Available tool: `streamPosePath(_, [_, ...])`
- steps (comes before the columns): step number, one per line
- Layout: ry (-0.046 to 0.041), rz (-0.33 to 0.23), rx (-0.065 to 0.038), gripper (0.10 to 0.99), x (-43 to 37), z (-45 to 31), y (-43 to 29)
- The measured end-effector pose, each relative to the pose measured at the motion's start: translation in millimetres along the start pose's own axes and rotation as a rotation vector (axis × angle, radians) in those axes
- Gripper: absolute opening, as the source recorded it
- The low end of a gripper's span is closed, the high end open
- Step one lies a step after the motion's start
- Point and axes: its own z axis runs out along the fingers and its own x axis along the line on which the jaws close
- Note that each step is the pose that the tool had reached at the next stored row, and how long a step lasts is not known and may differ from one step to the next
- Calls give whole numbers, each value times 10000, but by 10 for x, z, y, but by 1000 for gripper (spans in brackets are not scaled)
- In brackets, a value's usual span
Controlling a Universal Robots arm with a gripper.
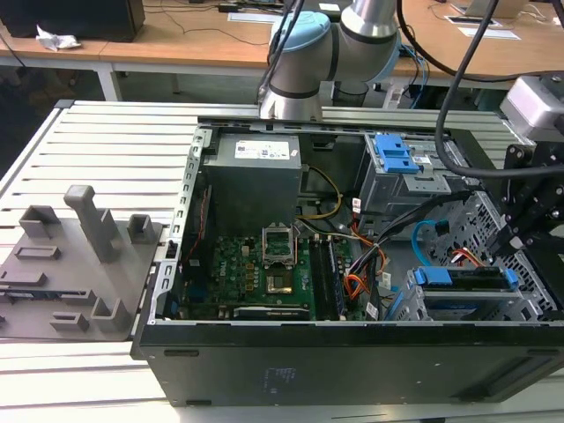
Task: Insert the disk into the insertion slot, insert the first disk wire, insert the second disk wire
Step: 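Insert the first disk wire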
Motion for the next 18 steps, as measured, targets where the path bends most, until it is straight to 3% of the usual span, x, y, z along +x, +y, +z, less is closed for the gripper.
streamPosePath(3, [0,0,0,106,3,19,82])
streamPosePath(9, [1,0,-1,106,6,28,168])
streamPosePath(18, [0,0,-1,106,8,38,219])
